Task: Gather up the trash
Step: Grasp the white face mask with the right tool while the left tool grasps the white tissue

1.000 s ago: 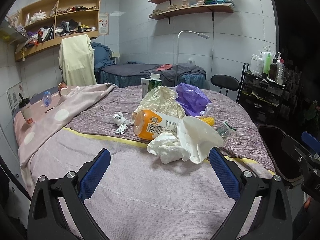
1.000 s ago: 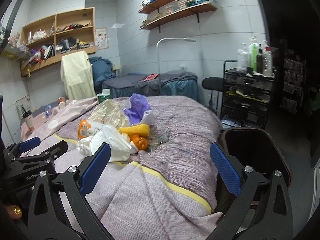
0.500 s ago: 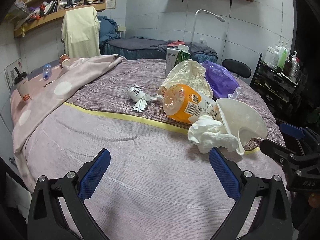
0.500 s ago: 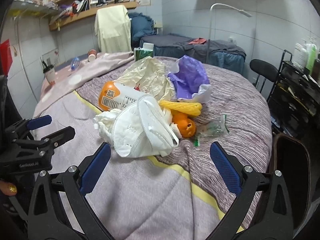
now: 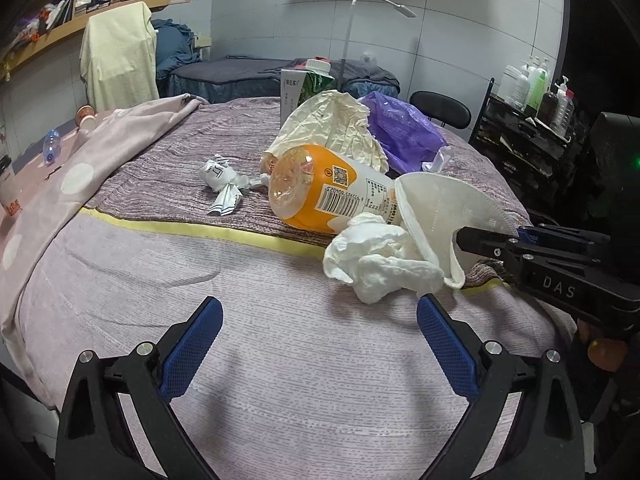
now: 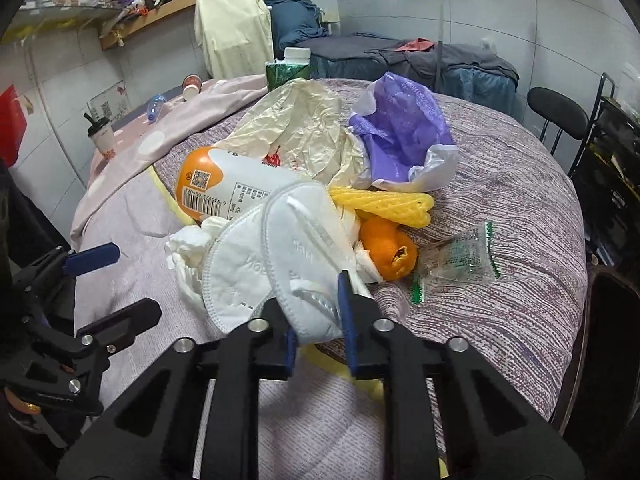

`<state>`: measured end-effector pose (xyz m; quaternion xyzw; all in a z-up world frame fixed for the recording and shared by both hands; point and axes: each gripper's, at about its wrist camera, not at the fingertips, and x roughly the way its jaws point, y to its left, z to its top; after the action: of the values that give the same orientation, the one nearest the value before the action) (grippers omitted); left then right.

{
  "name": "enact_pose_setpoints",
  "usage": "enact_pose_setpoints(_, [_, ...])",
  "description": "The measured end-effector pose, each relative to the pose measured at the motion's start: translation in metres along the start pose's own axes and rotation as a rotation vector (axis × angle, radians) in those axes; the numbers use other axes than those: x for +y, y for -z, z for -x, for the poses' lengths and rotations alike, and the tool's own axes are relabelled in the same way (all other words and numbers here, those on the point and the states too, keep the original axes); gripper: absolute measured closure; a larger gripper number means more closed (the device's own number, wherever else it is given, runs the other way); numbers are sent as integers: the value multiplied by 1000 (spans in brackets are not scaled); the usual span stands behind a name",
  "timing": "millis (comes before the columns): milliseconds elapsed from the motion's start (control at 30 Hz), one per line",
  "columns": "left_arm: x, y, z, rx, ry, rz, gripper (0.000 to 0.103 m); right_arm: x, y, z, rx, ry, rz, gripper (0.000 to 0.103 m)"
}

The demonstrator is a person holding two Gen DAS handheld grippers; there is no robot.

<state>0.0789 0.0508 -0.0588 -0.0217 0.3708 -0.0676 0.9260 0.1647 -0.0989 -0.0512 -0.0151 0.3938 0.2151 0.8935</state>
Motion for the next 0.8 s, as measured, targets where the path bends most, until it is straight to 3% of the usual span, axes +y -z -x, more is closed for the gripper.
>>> enact_pose_setpoints(133, [-5,-4,-10,31,13,-26,9,-6,0,15,-49,-11,-26,96])
enact_pose_setpoints(367, [-12,-11,-27,71,26,-66,12,-16,0,45,-121,-9,-65,96])
enact_pose_setpoints(467, [-13,-17,-32,75,38,-66,20,-19,2,56,-148,-3,-75,96])
enact_pose_setpoints(667, [-14,-21,-35,77,94,-41,59,-27,12,72,-180,8,-107,96])
enact_pose_setpoints(800, [-18,-19,-30,52,87,-45,84,-33,18,79,-196,10,-130,96])
